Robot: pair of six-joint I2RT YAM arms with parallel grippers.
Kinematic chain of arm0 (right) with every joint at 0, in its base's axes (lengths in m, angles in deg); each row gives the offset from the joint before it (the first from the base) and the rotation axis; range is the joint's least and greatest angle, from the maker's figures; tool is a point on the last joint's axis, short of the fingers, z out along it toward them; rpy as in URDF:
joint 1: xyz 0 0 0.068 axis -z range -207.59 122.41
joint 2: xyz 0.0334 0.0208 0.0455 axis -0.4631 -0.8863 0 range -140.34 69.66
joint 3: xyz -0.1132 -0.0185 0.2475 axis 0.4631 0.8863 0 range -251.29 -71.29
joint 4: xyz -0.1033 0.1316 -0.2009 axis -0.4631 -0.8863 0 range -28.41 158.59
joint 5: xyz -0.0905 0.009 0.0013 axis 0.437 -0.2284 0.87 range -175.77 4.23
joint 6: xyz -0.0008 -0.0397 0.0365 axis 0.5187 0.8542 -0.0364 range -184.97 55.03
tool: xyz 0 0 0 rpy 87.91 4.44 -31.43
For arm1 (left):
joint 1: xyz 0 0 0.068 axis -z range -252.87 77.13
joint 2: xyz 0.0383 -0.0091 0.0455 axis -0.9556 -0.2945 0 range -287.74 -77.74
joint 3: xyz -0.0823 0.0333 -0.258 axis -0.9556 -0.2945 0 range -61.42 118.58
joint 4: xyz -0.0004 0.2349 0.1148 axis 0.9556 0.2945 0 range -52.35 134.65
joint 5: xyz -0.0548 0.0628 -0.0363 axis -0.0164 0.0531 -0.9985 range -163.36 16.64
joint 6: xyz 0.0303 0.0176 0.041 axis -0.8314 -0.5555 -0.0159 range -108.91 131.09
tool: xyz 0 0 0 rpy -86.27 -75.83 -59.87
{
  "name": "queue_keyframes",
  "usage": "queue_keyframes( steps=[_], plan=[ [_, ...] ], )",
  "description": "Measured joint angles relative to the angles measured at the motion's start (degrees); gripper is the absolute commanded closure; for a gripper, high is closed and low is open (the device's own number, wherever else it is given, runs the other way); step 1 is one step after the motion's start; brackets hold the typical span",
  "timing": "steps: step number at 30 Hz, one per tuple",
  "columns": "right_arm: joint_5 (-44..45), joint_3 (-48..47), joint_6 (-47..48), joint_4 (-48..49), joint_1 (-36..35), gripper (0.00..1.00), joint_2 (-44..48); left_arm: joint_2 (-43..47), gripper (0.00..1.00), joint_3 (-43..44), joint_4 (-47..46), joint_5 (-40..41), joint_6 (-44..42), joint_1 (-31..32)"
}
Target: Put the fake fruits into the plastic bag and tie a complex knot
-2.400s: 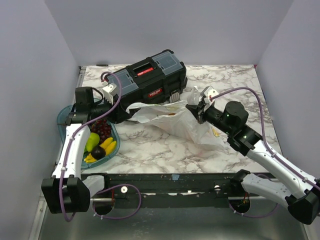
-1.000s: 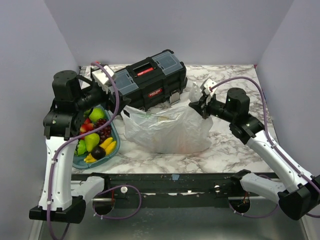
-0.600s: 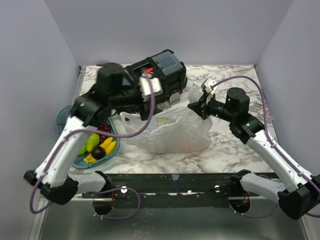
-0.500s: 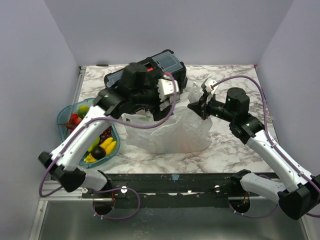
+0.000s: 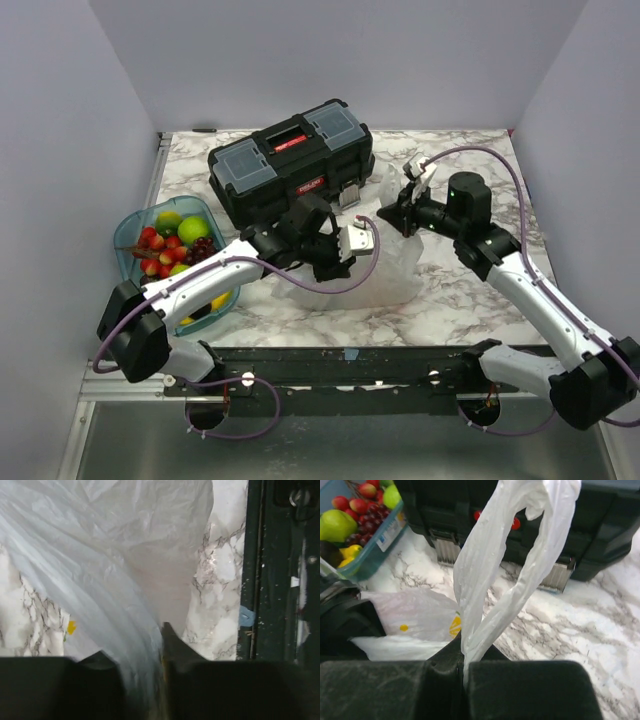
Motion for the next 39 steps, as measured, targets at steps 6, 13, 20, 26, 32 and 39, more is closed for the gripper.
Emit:
queue_keyframes(
  steps=[6, 13, 20, 26, 32, 39],
  plan=[
    [-1.6, 1.9, -3.5, 0.7, 4.2, 0.99, -7.9, 0.3, 1.0, -6.9, -9.4, 6.4, -6.9, 1.7],
    [-4.3, 5.7, -4.9, 3.7, 5.6, 0.99, -17.2, -3.0, 1.0, -10.7, -12.4, 10.1, -14.4, 2.5],
    [-5.6, 5.9, -3.9, 4.7, 5.7, 0.99, -22.3, -5.9, 0.7, -9.9, -10.9, 11.0, -15.3, 2.6],
    [-9.5, 5.9, -1.0, 4.8, 6.7, 0.99, -18.2, -5.3, 0.25, 3.7, 1.0, 4.1, -10.2, 0.1],
    [-19.5, 4.9, 6.4, 2.2, 7.0, 0.94, -11.7, 1.5, 0.18, 15.8, 7.3, -8.6, -5.9, -8.0],
    [-29.8, 1.5, 14.6, -5.1, 7.0, 0.91, -10.6, 3.7, 0.16, 25.6, 12.5, -13.2, -11.5, -11.1]
  ],
)
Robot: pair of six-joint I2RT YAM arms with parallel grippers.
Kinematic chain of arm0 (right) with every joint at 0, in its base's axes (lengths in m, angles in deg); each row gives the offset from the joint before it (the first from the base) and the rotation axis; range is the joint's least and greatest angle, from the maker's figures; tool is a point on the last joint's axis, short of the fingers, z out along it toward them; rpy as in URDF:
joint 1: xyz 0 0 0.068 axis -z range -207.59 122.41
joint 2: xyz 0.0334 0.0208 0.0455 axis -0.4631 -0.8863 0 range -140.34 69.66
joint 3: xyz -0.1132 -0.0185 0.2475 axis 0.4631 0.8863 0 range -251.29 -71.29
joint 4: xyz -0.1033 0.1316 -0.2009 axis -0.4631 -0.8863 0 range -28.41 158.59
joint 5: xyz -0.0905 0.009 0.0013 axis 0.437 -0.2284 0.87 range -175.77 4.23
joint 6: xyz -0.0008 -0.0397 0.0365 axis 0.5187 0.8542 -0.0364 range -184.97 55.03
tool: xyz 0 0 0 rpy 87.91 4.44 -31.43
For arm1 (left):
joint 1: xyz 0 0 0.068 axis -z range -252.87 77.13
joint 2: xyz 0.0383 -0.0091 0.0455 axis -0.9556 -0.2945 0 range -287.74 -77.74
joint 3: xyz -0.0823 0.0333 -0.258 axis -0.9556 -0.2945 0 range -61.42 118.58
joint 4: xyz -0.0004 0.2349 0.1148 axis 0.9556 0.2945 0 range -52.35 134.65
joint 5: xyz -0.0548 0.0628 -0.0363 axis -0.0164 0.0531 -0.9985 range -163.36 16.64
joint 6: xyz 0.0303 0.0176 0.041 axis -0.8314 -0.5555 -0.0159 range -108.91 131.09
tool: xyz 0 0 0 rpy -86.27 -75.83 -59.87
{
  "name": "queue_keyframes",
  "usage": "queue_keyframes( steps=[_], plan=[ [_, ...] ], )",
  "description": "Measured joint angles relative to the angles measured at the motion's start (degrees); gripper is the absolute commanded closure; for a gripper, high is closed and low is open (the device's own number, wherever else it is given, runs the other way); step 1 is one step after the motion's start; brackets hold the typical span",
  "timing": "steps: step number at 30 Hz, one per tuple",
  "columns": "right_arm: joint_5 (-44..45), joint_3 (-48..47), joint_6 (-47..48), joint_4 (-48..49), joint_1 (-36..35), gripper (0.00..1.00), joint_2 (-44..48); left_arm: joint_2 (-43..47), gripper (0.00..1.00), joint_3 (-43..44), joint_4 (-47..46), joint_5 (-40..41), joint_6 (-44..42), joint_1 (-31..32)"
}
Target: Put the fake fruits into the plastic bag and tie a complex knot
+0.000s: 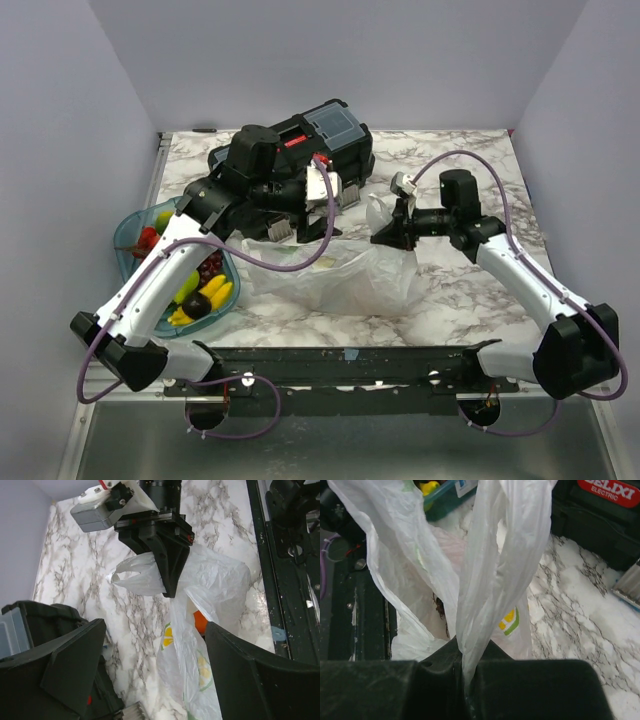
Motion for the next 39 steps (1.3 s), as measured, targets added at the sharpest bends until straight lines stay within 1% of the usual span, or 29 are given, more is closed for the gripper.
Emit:
queue_keyframes(
  steps=[5, 8, 11, 19, 22, 27, 31, 32, 37, 39],
  plan=[
    [-4.8, -4.9, 5.7, -6.8, 0.0, 0.91, -0.4, -1.3, 0.16, 2.0, 3.7, -1.1, -9.2, 1.4],
    [-7.0, -8.5, 9.8, -11.3, -0.1, 0.91, -1.4, -2.2, 0.16, 2.1, 5.3, 0.5, -15.9, 3.8],
    [-8.3, -10.5, 13.4, -15.7, -0.7, 0.91, -2.6, -3.2, 0.16, 2.7, 5.9, 2.3, -20.1, 5.9],
    [-8.7, -10.8, 18.7, -22.3, -3.4, 0.91, -4.2, -5.9, 0.16, 5.7, 6.2, 5.8, -25.5, 6.9],
    [-8.8, -11.5, 20.4, -24.0, -4.2, 0.91, -4.8, -5.9, 0.18, 5.7, 6.6, 6.1, -27.8, 7.0],
    [-8.9, -12.7, 22.9, -26.5, -5.2, 0.9, -6.2, -6.4, 0.25, 5.8, 9.4, 6.1, -33.8, 7.7],
    [-8.9, -13.5, 24.9, -28.0, -5.9, 0.88, -6.7, -7.4, 0.33, 5.8, 10.8, 6.4, -36.8, 8.8],
    [-8.9, -13.6, 25.3, -28.4, -6.1, 0.88, -6.7, -7.8, 0.36, 5.8, 11.0, 6.6, -37.5, 9.1],
    [-8.9, -13.9, 26.7, -29.8, -6.9, 0.88, -6.7, -9.4, 0.58, 5.8, 11.6, 7.6, -39.7, 10.0],
    [-8.9, -13.9, 27.0, -29.9, -7.0, 0.88, -6.7, -9.6, 0.63, 5.8, 11.7, 7.9, -40.4, 10.1]
  ],
)
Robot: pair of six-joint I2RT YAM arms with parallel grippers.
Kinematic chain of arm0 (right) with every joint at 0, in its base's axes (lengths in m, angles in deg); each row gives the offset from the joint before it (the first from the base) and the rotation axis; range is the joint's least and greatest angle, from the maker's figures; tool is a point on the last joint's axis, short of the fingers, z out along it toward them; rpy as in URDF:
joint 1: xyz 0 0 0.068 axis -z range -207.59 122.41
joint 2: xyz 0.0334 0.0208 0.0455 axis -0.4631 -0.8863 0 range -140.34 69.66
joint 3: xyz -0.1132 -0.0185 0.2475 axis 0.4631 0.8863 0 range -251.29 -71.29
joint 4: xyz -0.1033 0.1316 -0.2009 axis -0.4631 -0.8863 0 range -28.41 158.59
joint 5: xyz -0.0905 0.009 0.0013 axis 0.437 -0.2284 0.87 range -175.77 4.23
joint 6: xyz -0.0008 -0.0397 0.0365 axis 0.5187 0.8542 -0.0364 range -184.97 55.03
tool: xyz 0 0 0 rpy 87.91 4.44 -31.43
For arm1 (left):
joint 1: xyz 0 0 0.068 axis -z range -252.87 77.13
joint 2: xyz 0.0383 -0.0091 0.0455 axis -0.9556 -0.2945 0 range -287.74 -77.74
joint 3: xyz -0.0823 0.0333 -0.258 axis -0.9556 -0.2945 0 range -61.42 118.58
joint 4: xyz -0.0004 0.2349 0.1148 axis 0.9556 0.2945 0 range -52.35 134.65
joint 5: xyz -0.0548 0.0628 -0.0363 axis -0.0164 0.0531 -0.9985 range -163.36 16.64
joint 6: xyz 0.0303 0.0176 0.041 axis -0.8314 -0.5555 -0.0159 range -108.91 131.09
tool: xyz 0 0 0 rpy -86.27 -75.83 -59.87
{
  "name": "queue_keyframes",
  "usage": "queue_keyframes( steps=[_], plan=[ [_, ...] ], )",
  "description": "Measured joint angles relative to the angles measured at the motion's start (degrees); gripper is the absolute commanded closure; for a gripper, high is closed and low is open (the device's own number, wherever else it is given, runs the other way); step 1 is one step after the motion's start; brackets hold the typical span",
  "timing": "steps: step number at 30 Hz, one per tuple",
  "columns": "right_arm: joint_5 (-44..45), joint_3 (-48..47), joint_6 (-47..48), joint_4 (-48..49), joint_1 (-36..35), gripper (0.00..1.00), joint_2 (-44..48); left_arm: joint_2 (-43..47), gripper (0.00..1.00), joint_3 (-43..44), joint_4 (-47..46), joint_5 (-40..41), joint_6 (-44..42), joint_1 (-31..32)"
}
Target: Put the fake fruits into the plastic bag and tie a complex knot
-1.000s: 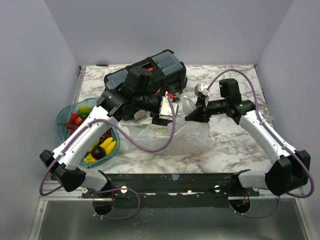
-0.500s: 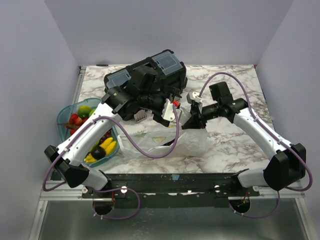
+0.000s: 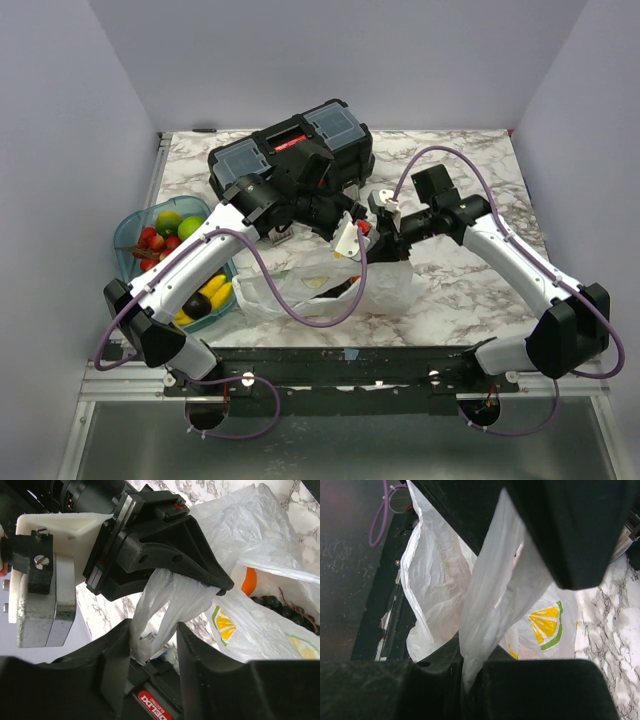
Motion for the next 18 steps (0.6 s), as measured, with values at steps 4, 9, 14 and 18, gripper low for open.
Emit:
queue_keyframes(
  steps=[4, 9, 14, 18],
  plan=[
    [0.0, 0.0, 0.2, -0.1, 0.0, 0.74, 0.0, 0.0, 0.93, 0.0, 0.2, 0.2, -0.8, 0.2],
    [0.9, 0.0, -3.0, 0.6, 0.0, 0.28, 0.0, 0.0, 1.0, 0.0, 1.6, 0.1, -0.4, 0.3],
    [9.3, 3.0, -15.5, 10.2, 0.0, 0.08, 4.4, -1.0, 1.0, 2.9, 2.6, 0.0, 8.3, -1.8],
    [19.8, 13.3, -30.5, 26.3, 0.0, 0.06, 17.8, -5.2, 1.0, 9.5, 2.0, 0.0, 21.6, -5.3]
  ],
)
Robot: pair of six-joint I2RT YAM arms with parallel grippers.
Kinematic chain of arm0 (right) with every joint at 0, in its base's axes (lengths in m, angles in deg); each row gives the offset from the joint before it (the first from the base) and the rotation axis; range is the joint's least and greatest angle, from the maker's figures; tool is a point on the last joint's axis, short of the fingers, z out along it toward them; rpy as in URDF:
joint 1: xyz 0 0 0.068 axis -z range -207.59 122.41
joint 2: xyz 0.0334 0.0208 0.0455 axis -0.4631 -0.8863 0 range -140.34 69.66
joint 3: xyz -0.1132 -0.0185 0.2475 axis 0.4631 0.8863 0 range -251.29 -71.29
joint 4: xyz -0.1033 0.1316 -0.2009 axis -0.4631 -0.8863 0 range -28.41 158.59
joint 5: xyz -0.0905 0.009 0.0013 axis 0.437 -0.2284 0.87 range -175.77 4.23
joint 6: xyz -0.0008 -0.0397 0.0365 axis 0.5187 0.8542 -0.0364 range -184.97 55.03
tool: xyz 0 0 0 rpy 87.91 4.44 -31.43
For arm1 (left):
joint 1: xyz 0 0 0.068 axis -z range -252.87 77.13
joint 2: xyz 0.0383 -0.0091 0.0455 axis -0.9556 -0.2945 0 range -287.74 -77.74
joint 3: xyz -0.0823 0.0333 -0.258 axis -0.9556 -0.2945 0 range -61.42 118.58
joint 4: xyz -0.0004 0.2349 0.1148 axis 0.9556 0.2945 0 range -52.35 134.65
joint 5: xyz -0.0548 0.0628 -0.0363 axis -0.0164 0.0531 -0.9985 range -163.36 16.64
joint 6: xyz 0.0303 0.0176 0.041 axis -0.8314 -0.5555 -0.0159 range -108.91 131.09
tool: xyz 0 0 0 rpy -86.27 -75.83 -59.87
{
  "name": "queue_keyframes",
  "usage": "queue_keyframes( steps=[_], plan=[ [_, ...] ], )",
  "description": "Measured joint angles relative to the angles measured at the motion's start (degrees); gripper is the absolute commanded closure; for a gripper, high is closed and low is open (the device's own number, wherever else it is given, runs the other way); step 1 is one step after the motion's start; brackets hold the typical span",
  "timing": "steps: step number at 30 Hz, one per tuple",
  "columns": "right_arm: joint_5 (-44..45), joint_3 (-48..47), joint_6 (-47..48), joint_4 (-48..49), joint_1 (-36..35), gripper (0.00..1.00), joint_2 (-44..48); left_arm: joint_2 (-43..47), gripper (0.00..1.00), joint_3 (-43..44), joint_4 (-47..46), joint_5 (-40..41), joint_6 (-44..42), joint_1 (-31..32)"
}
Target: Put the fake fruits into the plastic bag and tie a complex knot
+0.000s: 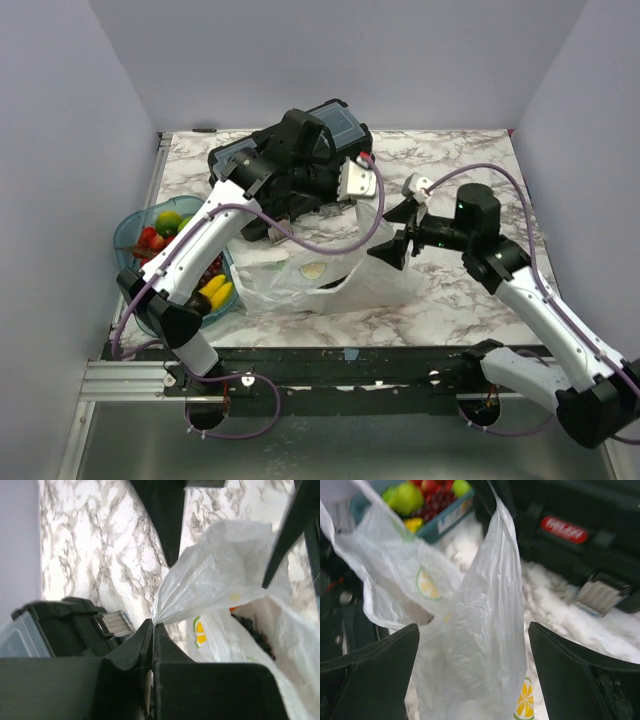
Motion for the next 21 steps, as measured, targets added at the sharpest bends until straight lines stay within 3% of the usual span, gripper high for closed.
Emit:
queue_keyframes(
  steps=[4, 10, 12, 15, 16, 21],
  plan=[
    [7.5, 3.3, -12.4, 13.3, 0.0, 0.0, 6.4, -4.0, 1.0, 5.4, -1.1, -0.5, 11.0, -2.4],
    [13.8, 3.4, -20.9, 26.6, -0.1, 0.0, 0.3, -5.4, 1.0, 7.2, -2.5, -4.2, 22.3, -3.6],
    [15.3, 3.6, -22.9, 29.6, -0.6, 0.13, -2.8, -5.4, 1.0, 7.3, -3.0, -4.9, 24.5, -3.8],
    [19.1, 5.1, -24.3, 34.1, -3.2, 0.47, -5.2, -5.4, 1.0, 7.3, -3.8, -6.2, 27.9, -4.3],
    [20.6, 5.9, -24.4, 35.6, -4.2, 0.54, -5.5, -5.4, 1.0, 7.3, -4.2, -6.8, 29.2, -4.7],
    [25.6, 14.3, -22.9, 44.1, -6.5, 0.66, -6.0, -5.4, 1.0, 7.3, -5.8, -9.4, 33.5, -7.5]
  ],
)
